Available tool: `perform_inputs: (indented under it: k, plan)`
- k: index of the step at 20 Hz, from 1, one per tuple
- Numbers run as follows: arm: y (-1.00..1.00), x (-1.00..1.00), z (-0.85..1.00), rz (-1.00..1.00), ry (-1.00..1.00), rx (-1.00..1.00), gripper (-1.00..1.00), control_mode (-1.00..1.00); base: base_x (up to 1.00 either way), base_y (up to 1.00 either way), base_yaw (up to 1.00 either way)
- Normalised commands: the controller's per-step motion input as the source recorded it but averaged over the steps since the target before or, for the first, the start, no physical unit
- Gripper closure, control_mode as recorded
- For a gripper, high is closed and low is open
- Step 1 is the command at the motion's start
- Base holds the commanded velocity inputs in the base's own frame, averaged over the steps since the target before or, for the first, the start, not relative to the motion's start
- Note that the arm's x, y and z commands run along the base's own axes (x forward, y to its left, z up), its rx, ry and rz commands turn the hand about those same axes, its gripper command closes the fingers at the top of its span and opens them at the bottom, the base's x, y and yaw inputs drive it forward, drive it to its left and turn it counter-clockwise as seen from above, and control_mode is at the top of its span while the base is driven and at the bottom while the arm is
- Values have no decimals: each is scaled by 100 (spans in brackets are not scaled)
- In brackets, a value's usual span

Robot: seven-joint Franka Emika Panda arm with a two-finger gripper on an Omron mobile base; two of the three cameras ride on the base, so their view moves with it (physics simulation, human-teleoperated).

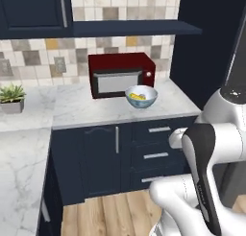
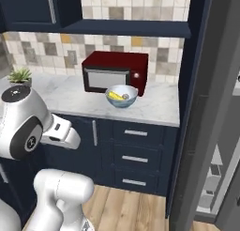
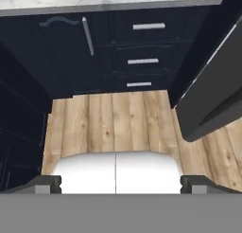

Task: Take the mushroom, corn, and mushroom from the freezer and place them in the bowl on the counter.

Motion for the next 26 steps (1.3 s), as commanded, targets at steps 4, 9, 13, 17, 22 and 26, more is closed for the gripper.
perform_inputs:
  k: [4, 9, 13, 17, 22, 26]
  plan:
    - [0, 0, 0, 0, 0, 0, -100, 100, -69, -36, 10]
    - [0, 0, 0, 0, 0, 0, -100, 100, -62, -48, -7]
    - [0, 0, 0, 0, 0, 0, -100, 100, -40, -66, -21]
    - [0, 0, 0, 0, 0, 0, -100, 100, -10, -97, -3]
    - [0, 0, 0, 0, 0, 0, -100, 100, -23, -78, 7]
    - [0, 0, 0, 0, 0, 0, -100, 100, -5, -71, 15]
